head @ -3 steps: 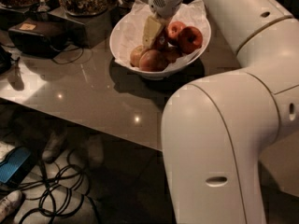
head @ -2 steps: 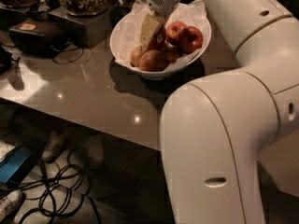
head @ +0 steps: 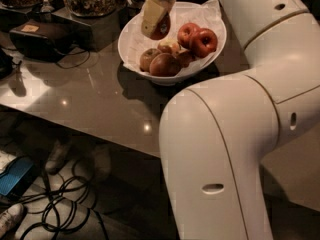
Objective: Pick apple from white bowl
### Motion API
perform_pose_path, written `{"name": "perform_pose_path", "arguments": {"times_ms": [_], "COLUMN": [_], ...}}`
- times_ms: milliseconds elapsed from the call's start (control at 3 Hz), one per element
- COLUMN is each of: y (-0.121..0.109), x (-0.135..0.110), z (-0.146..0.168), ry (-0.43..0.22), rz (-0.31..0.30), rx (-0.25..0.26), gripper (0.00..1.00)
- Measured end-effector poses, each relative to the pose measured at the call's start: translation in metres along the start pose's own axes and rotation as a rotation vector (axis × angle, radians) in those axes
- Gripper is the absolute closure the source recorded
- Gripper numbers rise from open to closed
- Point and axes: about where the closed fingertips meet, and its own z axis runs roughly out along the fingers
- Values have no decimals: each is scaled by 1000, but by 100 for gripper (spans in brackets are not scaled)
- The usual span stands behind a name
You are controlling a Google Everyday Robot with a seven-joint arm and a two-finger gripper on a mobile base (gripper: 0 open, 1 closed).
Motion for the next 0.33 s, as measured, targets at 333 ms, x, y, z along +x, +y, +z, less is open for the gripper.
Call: {"name": "perform_pose_path", "arguments": {"times_ms": [333], "y": [10], "x": [-22], "z": [-32], "ry": [-59], "rz": [-54], "rx": [21], "gripper": [100]}}
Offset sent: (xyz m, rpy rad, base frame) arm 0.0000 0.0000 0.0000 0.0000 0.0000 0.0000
